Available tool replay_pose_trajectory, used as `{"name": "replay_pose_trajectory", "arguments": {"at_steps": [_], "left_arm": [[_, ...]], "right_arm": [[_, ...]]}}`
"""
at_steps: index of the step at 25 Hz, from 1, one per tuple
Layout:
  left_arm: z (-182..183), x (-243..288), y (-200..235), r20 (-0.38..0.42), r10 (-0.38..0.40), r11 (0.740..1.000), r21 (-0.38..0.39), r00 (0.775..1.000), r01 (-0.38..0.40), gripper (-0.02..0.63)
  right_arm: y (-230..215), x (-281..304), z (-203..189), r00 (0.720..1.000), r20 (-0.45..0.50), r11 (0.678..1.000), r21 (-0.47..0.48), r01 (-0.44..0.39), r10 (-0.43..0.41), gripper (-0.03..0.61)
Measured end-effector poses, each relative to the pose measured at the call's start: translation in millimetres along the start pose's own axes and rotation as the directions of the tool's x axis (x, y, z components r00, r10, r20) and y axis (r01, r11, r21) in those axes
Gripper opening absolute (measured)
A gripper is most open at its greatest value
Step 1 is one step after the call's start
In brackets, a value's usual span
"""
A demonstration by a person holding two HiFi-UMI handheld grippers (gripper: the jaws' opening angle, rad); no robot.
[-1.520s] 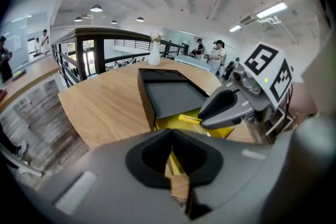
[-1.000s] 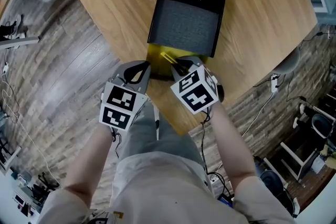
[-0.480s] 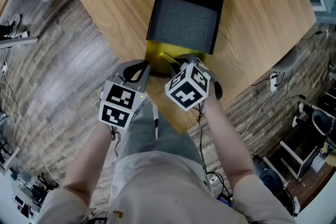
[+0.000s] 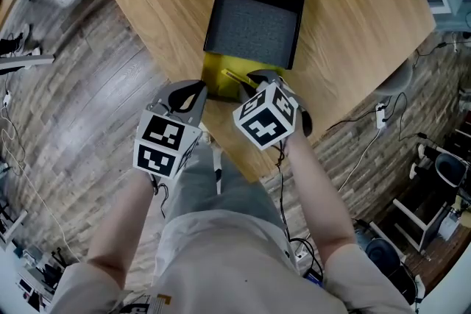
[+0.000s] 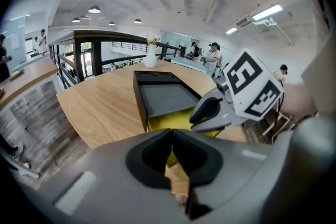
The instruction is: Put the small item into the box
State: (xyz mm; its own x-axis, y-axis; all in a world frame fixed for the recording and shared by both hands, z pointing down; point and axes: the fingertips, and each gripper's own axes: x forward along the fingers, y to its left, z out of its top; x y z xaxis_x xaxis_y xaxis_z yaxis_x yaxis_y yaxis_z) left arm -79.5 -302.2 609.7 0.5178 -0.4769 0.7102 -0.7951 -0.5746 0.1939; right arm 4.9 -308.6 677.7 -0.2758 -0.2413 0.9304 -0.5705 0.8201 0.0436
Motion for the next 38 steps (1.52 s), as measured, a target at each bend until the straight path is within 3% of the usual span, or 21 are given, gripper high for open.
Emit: {"name": "replay_pose_trajectory", "arguments": {"at_steps": [9, 19, 25, 32, 38], "left_arm": [[54, -48, -22, 0.123, 0.02, 0.997, 0.076, 0.992, -0.03, 0.003], [111, -114, -51, 0.254, 0.06, 0.981, 0.164, 0.965, -0.104, 0.003], [141, -163, -70, 0.356, 0.064, 0.969, 0.2, 0.932, -0.143, 0.003], [181, -231, -109, 0.496, 0.053, 0.935, 0.28, 0.867, -0.217, 0.003], [195, -284, -143, 0.578, 0.043, 0.933, 0.269, 0.815, -0.24, 0.003]], "right_arm": [[-12, -77, 26, 0.979, 0.171, 0.992, 0.088, 0.095, -0.109, 0.046], [-10, -202, 59, 0.903, 0.372, 0.973, 0.165, 0.162, -0.214, 0.021], [-3, -274, 70, 0.83, 0.477, 0.953, 0.231, 0.199, -0.289, 0.015], [9, -349, 73, 0.727, 0.583, 0.928, 0.297, 0.224, -0.362, 0.009], [28, -413, 66, 0.61, 0.672, 0.905, 0.362, 0.226, -0.421, 0.006]]}}
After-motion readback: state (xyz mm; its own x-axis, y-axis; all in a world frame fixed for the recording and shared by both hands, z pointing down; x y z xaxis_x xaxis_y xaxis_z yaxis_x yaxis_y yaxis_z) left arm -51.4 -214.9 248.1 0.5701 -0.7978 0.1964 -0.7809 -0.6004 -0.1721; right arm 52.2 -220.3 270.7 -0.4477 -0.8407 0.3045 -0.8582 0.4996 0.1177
